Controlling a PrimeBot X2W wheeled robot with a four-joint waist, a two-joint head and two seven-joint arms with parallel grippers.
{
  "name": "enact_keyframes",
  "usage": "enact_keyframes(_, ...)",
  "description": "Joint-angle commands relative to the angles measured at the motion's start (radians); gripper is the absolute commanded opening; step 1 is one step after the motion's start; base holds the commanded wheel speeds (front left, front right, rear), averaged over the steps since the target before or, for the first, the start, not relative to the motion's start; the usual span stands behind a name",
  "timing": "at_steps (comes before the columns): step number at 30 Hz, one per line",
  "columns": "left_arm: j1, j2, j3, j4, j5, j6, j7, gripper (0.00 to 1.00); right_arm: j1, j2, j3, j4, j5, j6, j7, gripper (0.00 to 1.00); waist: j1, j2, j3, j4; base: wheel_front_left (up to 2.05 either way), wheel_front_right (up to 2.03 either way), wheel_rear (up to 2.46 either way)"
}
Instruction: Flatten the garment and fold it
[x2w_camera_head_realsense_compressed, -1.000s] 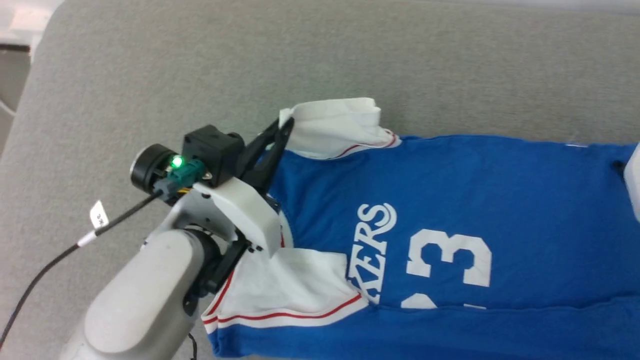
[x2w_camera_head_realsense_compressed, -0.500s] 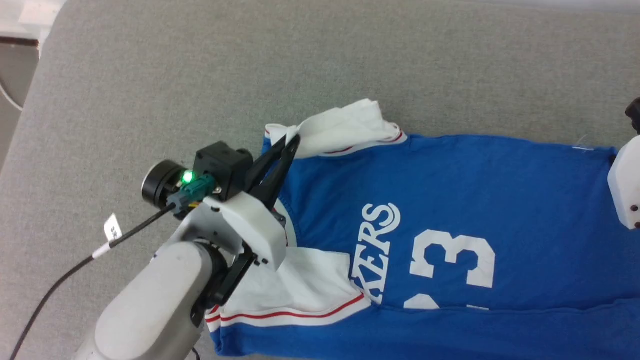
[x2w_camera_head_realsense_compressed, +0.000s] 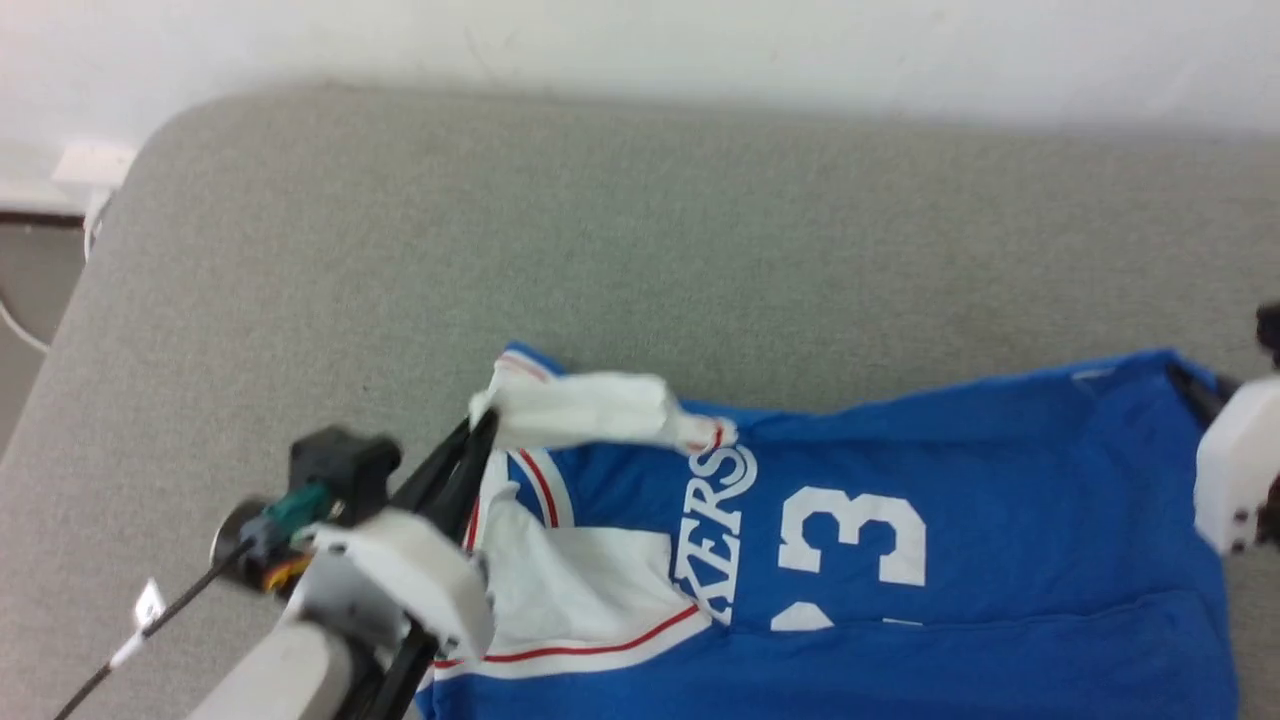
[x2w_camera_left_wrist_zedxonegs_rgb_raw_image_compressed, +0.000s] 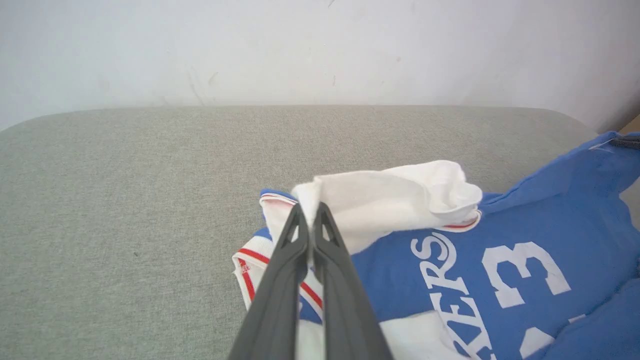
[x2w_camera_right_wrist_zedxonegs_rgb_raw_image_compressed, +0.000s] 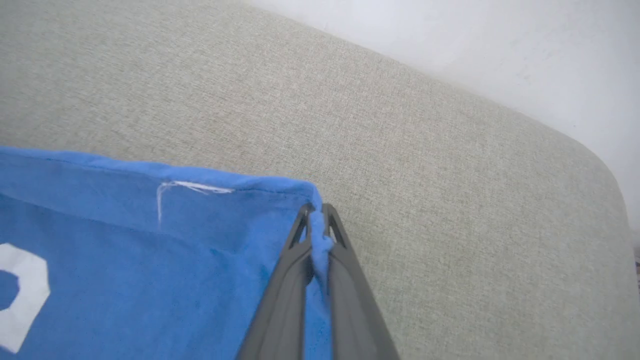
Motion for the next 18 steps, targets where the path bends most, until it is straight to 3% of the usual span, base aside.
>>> enact_keyframes(1, 0.059, 0.021, 0.016, -0.018, -0.019, 0.018, -0.007, 0.0, 0.064, 0.02, -0.027, -0.044, 0.002, -0.001, 0.0, 0.0, 0.0, 0.0, -0.065, -0.04, 0.0, 0.0, 0.0)
enact_keyframes(8, 0.233, 0.073, 0.024, -0.066, -0.076, 0.046, 0.01, 0.0, 0.301, 0.072, -0.117, -0.187, -0.013, -0.001, 0.065, 0.0, 0.0, 0.0, -0.087, -0.048, 0.0, 0.0, 0.0)
enact_keyframes(18, 0.292, 0.097, -0.031, 0.007, -0.098, 0.023, 0.077, 0.0, 0.419, 0.074, -0.109, -0.201, -0.054, -0.001, 0.118, 0.0, 0.0, 0.0, -0.081, -0.043, 0.0, 0.0, 0.0)
